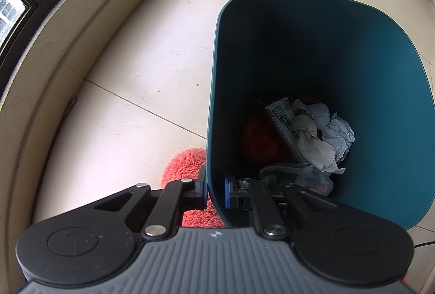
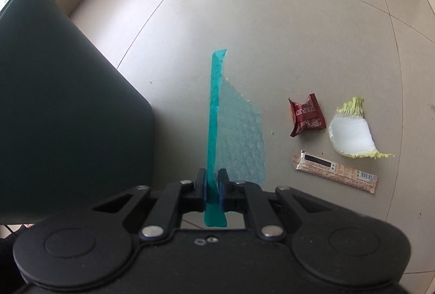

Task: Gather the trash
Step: 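Carry the bubble-wrap sheet over the bin and open the right gripper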

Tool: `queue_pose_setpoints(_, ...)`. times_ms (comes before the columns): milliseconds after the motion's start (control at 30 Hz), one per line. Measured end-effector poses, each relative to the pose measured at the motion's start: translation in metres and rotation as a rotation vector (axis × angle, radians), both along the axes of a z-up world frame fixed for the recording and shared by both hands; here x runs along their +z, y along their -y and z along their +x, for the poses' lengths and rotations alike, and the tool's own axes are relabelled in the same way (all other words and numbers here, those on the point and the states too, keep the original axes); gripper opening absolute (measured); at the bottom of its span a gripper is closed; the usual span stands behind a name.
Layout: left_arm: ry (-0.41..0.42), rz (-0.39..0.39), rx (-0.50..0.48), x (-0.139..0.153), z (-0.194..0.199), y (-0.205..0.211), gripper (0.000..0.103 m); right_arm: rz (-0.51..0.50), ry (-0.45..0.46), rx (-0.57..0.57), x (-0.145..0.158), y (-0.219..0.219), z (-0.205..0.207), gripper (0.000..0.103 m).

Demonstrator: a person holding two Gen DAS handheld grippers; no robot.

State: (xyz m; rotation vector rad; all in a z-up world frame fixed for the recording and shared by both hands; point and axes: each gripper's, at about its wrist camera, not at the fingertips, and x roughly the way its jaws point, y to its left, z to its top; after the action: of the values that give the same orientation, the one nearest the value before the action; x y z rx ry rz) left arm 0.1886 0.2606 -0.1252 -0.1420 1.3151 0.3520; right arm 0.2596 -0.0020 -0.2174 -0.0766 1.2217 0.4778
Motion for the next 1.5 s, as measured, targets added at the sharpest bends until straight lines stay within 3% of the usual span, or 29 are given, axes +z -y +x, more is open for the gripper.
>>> queue_pose_setpoints(333,0.021,-0.010,0.019,0.004,0.000,0.000,0.010,0.095,0.151,0.197,0.138,-0.041,-0.025,0.007)
queue_pose_setpoints(467,0.034,-0.006,0.016,0.007,-0.001,0.001,0.010,0.150,0.173,0.267,0.173,-0.061,-0.033,0.007)
queue_pose_setpoints(567,0.038,-0.013,0.018,0.007,-0.001,-0.001,0.010,0.171,0.184,0.329,0.184,-0.082,-0.039,0.007)
queue_pose_setpoints(967,0.051,-0.025,0.014,0.007,-0.003,-0.002,0.010,0.056,0.103,0.427,0.143,-0.169,-0.045,0.008)
queue_pose_setpoints(1200,0.052,-0.026,0.014,0.007,-0.003,-0.003,0.010,-0.005,0.021,0.379,0.090,-0.182,-0.034,0.009)
queue_pose_setpoints(1500,0.053,-0.027,0.014,0.007,-0.003,-0.003,0.010,-0.008,-0.018,0.375,0.073,-0.188,-0.037,0.020)
